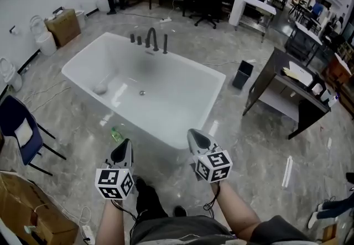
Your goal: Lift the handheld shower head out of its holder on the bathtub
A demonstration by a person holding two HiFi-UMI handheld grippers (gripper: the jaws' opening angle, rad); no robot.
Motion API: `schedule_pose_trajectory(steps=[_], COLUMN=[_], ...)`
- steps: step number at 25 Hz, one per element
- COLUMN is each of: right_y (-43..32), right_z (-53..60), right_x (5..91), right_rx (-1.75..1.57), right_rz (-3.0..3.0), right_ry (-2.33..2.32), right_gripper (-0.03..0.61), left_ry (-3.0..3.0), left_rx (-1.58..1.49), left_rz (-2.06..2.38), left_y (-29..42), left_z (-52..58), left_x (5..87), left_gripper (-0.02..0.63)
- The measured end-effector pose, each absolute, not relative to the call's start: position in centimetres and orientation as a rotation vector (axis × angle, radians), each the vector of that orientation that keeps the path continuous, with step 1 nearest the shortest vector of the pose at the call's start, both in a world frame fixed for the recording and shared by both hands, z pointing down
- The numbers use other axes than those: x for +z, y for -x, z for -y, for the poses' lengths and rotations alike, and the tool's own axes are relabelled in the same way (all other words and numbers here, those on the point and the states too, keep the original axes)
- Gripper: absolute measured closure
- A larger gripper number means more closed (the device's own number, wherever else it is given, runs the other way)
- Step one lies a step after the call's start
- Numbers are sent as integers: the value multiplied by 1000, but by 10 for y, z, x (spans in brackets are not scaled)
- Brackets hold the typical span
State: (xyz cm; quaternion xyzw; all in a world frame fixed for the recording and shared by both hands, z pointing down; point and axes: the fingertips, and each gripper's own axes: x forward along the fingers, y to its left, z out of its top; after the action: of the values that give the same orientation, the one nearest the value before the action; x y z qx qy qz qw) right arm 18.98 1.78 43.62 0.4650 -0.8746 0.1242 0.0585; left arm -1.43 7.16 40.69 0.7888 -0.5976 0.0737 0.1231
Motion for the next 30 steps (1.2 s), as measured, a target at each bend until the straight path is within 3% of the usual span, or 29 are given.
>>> schedule_pose_trajectory(steps=[7, 20, 30], right_y=[-148, -35, -27], right_z=[69, 188, 254], right_x=[441, 459, 489], right_rx=[377, 547, 571], right_rz=[2569, 2430, 2360], right_ry=[-1533, -1712, -1746], right_gripper=[552, 552, 552], left_ry=[-2376, -2363, -2315], left_rx=[225, 266, 253], left_rz=[1647, 1566, 1567], left_y=[65, 220, 251], left_z=[26, 153, 206], left_x=[413, 430, 456], left_gripper=[598, 598, 598])
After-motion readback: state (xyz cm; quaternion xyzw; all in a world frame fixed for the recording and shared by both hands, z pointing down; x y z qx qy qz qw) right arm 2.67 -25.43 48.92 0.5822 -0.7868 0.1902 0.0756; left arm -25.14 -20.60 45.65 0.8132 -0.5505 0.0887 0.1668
